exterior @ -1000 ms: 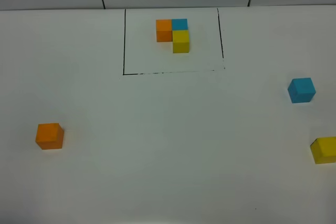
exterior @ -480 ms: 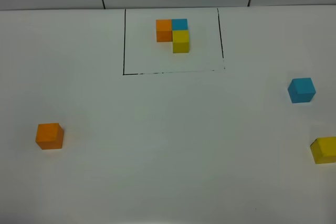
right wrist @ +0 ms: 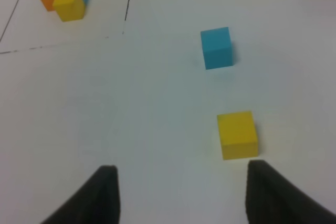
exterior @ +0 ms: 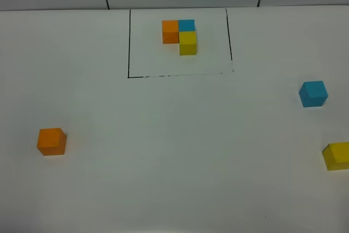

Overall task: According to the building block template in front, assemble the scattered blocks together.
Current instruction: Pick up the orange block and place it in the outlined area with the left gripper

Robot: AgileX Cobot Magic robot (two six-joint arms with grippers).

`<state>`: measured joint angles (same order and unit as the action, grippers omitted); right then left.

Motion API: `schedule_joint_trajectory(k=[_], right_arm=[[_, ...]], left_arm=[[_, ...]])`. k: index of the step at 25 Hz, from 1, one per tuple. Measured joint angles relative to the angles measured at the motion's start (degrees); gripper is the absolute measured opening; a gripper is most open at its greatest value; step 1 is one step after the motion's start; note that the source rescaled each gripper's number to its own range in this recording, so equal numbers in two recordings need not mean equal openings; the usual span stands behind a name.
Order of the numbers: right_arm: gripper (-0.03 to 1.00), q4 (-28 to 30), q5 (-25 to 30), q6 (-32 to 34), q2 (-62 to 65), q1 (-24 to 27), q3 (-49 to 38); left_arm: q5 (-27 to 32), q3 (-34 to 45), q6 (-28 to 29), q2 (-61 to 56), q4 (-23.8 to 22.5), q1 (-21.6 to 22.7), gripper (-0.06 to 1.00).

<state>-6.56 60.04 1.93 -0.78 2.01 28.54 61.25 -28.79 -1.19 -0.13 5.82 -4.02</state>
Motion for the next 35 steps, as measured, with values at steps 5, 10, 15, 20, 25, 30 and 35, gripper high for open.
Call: schedule_joint_trajectory(k=[5,10,15,20,25,30,35], right_arm=[[0.17,0.0,0.0,0.0,0.0,0.0,0.0],[0.17,0.0,0.0,0.0,0.0,0.0,0.0],[0.17,0.0,0.0,0.0,0.0,0.0,0.0],[0.17,0.0,0.0,0.0,0.0,0.0,0.0],[0.17,0.0,0.0,0.0,0.0,0.0,0.0],[0.17,-0.06,0.0,0.0,0.0,0.0,0.0],[0.17,-0.06,0.0,0.0,0.0,0.0,0.0]], left_arm=[[0.0,0.0,0.0,0.0,0.0,0.0,0.68],[0.0,0.0,0.0,0.0,0.0,0.0,0.68],[0.0,0.0,0.0,0.05,0.0,0.0,0.68],[0.0,0.0,0.83,2.98,-0.07,0.0,0.71],[-0.22,-2.6,2.62,14.52,-1.18,0.0,0.76],[-2.33,-8.27,3.47,31.51,-5.82,0.0,0.76],[-6.89,-14.47,6.33,49.53,-7.3,0.0,0.76]])
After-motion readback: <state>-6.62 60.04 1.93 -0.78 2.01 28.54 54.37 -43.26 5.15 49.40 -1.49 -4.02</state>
